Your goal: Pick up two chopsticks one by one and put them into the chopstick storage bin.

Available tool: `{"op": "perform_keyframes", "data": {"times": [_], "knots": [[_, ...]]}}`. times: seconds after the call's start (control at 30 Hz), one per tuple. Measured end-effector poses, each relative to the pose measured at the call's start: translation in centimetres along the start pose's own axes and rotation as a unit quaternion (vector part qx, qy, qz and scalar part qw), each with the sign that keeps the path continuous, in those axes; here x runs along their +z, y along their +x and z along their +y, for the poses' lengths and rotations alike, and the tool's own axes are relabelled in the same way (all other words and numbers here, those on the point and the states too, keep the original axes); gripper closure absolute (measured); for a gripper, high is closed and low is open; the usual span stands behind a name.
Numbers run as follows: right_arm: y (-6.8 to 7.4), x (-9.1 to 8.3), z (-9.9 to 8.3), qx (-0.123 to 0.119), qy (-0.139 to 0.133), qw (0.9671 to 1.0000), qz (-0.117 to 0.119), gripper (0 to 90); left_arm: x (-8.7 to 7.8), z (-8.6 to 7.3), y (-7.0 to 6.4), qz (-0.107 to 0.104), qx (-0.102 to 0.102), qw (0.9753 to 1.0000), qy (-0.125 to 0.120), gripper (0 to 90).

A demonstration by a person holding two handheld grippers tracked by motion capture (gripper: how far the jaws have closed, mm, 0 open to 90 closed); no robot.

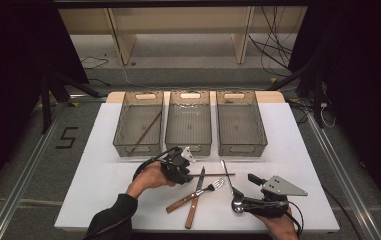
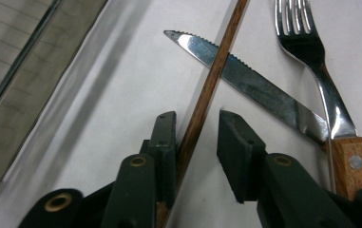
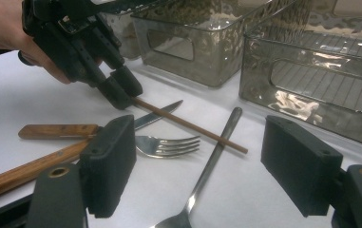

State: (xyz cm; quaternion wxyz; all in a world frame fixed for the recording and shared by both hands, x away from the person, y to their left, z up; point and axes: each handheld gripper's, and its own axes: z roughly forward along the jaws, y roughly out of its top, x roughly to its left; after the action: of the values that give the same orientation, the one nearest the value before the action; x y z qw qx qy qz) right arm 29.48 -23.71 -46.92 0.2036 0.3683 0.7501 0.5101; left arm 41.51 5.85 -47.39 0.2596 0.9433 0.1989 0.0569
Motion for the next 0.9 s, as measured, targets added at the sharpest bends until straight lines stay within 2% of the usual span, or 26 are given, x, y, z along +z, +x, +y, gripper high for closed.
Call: {"op": "perform_keyframes", "data": {"times": [0.27,0.4,0.6,0.9], "knots": [[-0.02,0.00,0.00,0.000,0.001,1.0000,0.000,28.2,-0.09,-0.08,-0.16,-0.011,0.029,0.9995,0.003,77.6],[-0.02,-0.01,0.00,0.001,0.001,1.0000,-0.001,28.3,-0.09,-0.16,-0.15,-0.021,0.031,0.9993,0.000,82.5],[0.02,0.03,-0.01,0.000,0.003,1.0000,-0.001,28.3,-0.11,-0.21,-0.08,-0.024,0.033,0.9992,-0.001,83.9],[-0.04,0.00,0.01,0.001,0.002,1.0000,-0.002,28.3,-0.25,-0.18,-0.21,-0.017,0.029,0.9994,0.001,84.8]]}}
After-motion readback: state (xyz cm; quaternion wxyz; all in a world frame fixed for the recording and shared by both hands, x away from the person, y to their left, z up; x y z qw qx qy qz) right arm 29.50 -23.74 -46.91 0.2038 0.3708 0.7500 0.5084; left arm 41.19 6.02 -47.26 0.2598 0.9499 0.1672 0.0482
